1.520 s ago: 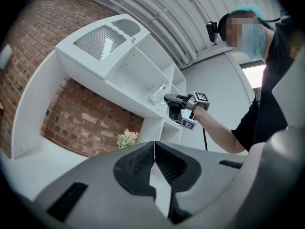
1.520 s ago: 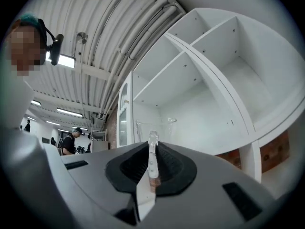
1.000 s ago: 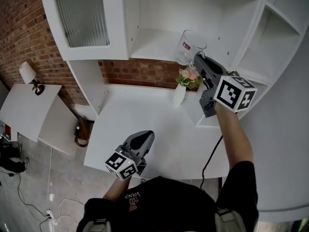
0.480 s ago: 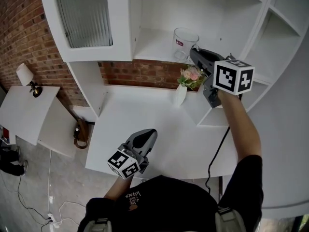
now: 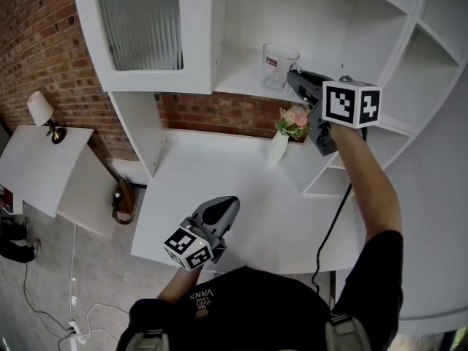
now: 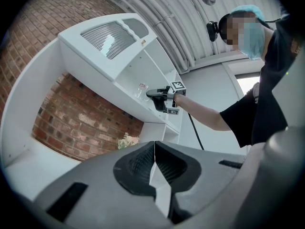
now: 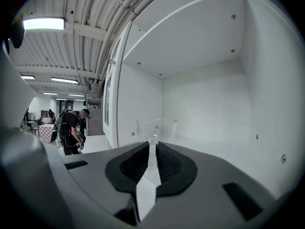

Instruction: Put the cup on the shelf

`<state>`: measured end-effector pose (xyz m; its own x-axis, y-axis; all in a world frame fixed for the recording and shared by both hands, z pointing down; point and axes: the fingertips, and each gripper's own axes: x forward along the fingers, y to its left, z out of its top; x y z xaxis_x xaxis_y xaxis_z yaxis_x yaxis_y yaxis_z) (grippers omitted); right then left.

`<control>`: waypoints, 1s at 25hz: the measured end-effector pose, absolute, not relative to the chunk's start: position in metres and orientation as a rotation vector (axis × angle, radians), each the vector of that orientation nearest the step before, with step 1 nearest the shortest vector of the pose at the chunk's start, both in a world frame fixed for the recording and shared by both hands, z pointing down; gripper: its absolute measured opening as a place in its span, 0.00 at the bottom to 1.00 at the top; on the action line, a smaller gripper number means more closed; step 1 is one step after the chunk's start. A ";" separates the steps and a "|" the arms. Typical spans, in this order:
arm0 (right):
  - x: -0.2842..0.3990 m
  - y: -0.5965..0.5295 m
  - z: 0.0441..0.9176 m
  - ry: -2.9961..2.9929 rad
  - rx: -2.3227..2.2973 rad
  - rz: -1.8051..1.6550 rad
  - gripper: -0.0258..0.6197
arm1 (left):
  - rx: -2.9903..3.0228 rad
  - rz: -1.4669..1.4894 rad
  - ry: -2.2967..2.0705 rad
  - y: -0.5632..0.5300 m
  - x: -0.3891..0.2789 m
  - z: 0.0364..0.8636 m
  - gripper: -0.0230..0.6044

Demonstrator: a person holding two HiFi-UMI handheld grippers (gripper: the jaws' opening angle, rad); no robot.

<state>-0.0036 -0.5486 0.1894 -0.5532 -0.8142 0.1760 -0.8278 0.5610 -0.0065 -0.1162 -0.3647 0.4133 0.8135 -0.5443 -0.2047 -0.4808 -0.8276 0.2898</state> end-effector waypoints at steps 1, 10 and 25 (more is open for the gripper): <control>-0.005 -0.551 0.190 -2.635 1.401 0.137 0.09 | 2.772 -0.416 -0.795 -0.365 -0.117 0.414 0.05; -0.023 -0.585 0.192 -2.572 1.421 0.154 0.09 | 2.766 -0.420 -0.784 -0.374 -0.125 0.419 0.05; -0.049 -0.652 0.193 -2.461 1.399 0.231 0.10 | 2.744 -0.424 -0.835 -0.394 -0.144 0.424 0.05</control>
<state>-0.0492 -0.6520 0.1929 -0.4807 -0.8102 0.3354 -0.8584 0.5129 0.0086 -0.1442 -0.3938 0.4242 0.7944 -0.5722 -0.2039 -0.5019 -0.8073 0.3104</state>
